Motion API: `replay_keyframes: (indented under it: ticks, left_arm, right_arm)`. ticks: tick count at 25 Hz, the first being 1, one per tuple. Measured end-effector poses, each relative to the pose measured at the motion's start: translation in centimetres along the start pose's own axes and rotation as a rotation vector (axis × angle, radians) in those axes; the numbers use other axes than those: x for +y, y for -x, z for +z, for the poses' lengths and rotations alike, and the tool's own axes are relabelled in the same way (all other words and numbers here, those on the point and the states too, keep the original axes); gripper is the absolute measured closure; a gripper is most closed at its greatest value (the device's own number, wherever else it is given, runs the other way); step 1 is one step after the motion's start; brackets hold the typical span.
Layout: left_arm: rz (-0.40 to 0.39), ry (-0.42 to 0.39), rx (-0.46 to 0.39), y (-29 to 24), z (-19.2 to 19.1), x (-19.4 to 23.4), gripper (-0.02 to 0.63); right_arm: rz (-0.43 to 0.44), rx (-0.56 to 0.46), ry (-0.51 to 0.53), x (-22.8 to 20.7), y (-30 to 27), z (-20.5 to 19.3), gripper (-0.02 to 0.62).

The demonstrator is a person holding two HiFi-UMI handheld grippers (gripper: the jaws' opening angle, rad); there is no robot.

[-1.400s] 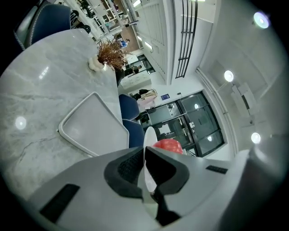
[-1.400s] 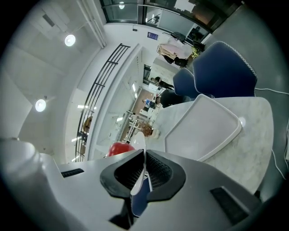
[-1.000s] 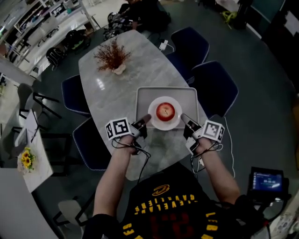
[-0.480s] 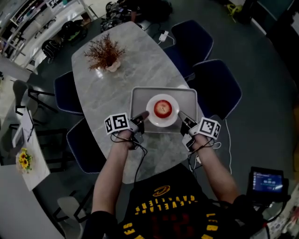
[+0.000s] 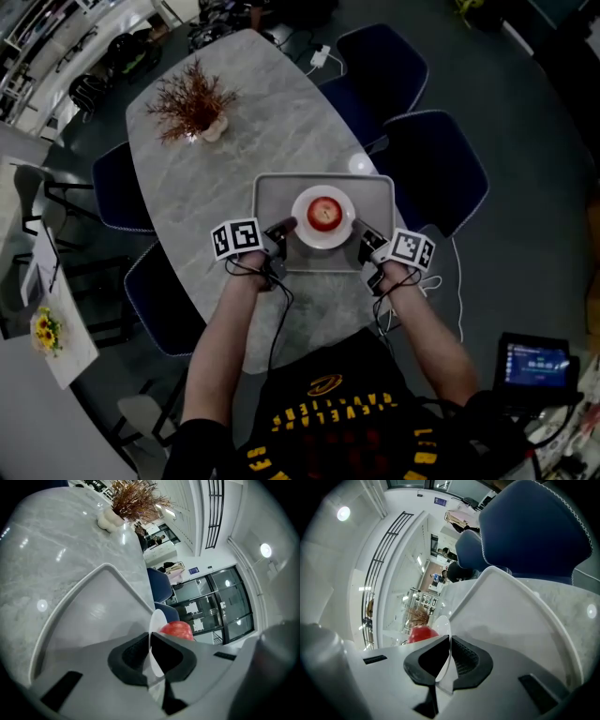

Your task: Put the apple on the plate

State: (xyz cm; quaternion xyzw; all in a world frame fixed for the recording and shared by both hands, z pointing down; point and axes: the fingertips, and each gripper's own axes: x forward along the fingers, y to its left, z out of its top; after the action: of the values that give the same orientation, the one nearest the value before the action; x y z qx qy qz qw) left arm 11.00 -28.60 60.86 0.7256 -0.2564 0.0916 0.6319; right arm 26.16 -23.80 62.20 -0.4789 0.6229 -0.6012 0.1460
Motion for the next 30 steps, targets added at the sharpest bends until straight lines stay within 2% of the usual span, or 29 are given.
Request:
replay_keyframes:
  ticks: [8,17,24,30]
  left_arm:
    - [0.064,-0.012,0.059,-1.9,-0.1,3.0,0.586]
    - [0.123,-0.022,0.098,-2.1,-0.6,4.3,0.586]
    - [0.158,-0.038,0.123,-2.5,-0.7,4.9,0.586]
    - [0.191,-0.105,0.136,-2.7,-0.5,4.7,0.584]
  right_arm:
    - [-0.072,0.035,0.018,-2.6,-1.6,-0.3,0.569]
    - [-0.161,0.091,0.052,-3.3,-1.8,-1.3,0.569]
    - [-0.195,0.108,0.072,-3.7,-2.1,-1.3,0.569]
    - [-0.222,0.139,0.161,-3.5,-2.3,-1.0,0.568]
